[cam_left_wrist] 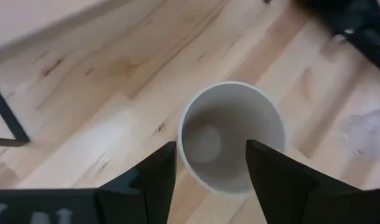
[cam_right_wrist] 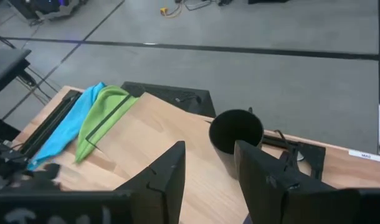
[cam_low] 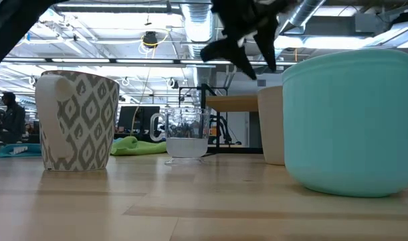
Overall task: Stack small to large cups/mugs on shelf
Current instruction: Put the white cup on the shelf
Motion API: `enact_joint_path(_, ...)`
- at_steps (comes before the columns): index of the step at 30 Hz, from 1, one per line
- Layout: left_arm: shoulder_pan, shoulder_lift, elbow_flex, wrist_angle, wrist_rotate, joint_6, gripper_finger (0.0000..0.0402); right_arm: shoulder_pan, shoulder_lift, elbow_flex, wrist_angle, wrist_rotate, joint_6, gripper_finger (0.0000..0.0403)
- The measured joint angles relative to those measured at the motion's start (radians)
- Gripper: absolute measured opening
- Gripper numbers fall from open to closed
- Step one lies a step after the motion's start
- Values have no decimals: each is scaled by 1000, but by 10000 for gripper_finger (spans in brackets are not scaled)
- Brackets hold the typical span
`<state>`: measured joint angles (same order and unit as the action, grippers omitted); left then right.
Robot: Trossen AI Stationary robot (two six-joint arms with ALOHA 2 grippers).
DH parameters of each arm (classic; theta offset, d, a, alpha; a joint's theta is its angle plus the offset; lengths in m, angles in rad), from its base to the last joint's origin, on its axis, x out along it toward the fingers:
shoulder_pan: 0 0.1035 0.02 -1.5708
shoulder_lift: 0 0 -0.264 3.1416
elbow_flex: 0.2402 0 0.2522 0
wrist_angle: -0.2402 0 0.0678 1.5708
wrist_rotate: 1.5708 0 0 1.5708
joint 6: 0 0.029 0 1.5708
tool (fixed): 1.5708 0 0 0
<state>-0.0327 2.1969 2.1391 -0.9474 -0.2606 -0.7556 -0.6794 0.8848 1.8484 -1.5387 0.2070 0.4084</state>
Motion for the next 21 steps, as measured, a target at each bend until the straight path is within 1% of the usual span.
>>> enact_joint_path(6,0,51,0,14,1,-12,182,-1,-31,0,-13,0,-15,159)
enact_joint_path(10,0,61,3,33,-10,-11,179,-1,-43,0,-31,0,-16,159)
enact_joint_path(12,2,68,1,19,-5,3,169,-1,-50,0,-29,0,-16,159)
enact_joint_path(15,3,95,1,37,26,13,145,-1,-63,0,-29,0,-16,159)
enact_joint_path(17,4,100,0,16,36,15,129,-1,-67,0,-30,-2,-16,159)
enact_joint_path(21,7,98,1,30,20,33,103,-1,-75,-1,-32,-9,-16,159)
